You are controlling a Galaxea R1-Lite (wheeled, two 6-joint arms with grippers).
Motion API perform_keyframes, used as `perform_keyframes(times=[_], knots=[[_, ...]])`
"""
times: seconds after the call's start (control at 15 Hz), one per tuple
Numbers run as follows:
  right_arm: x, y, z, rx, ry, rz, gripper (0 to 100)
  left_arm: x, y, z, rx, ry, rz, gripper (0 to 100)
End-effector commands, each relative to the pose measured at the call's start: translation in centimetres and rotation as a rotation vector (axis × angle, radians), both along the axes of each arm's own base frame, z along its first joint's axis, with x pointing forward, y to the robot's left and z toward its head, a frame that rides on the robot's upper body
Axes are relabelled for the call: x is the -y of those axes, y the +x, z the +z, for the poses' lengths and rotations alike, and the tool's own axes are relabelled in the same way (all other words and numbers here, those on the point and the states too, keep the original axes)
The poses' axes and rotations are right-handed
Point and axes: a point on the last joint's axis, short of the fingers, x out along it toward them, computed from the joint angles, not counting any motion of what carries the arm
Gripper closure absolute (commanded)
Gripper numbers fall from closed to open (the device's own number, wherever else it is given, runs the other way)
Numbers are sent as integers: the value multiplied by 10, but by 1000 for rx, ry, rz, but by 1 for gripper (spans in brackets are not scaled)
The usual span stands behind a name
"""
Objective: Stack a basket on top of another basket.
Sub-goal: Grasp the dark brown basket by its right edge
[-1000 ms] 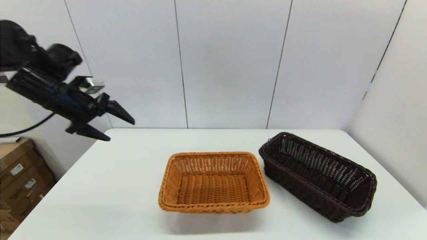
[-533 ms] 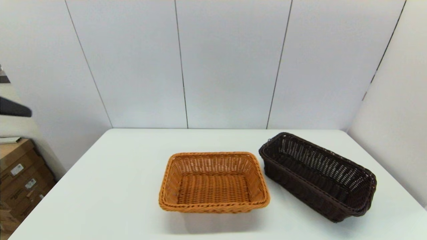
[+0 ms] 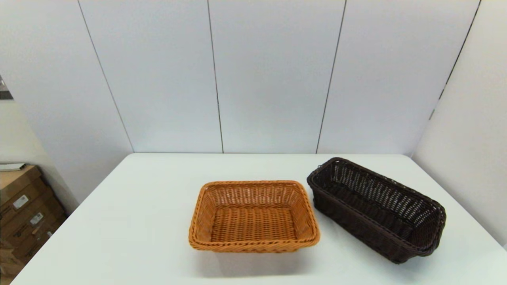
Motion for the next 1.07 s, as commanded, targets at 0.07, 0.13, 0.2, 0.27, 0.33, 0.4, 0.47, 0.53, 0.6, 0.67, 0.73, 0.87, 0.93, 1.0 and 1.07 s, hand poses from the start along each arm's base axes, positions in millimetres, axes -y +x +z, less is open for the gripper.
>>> perform_keyframes(times=[0.07, 0.13, 0.2, 0.27, 0.33, 0.4, 0.47, 0.53, 0.6, 0.67, 0.73, 0.87, 0.93, 1.0, 1.07], knots=[[0, 0, 0, 0, 0, 0, 0, -16, -78, -73, 199, 22, -114, 0], [0, 0, 0, 0, 0, 0, 0, -16, -86, -85, 243, 30, -62, 0], [0, 0, 0, 0, 0, 0, 0, -16, -88, -95, 303, 63, 19, 0], [0, 0, 0, 0, 0, 0, 0, -18, -83, -102, 378, 93, 123, 0], [0, 0, 0, 0, 0, 0, 0, -22, -67, -99, 456, 111, 287, 0], [0, 0, 0, 0, 0, 0, 0, -24, -53, -98, 517, 128, 392, 0], [0, 0, 0, 0, 0, 0, 0, -26, -36, -99, 587, 138, 486, 0], [0, 0, 0, 0, 0, 0, 0, -27, -18, -105, 638, 138, 542, 0], [0, 0, 0, 0, 0, 0, 0, -28, -2, -114, 680, 133, 580, 0], [0, 0, 0, 0, 0, 0, 0, -28, 12, -126, 704, 132, 603, 0], [0, 0, 0, 0, 0, 0, 0, -28, 24, -142, 693, 146, 599, 0], [0, 0, 0, 0, 0, 0, 0, -28, 41, -175, 638, 206, 576, 0], [0, 0, 0, 0, 0, 0, 0, -27, 41, -175, 642, 198, 561, 0], [0, 0, 0, 0, 0, 0, 0, -27, 41, -175, 641, 188, 525, 0], [0, 0, 0, 0, 0, 0, 0, -26, 42, -177, 630, 177, 488, 0]])
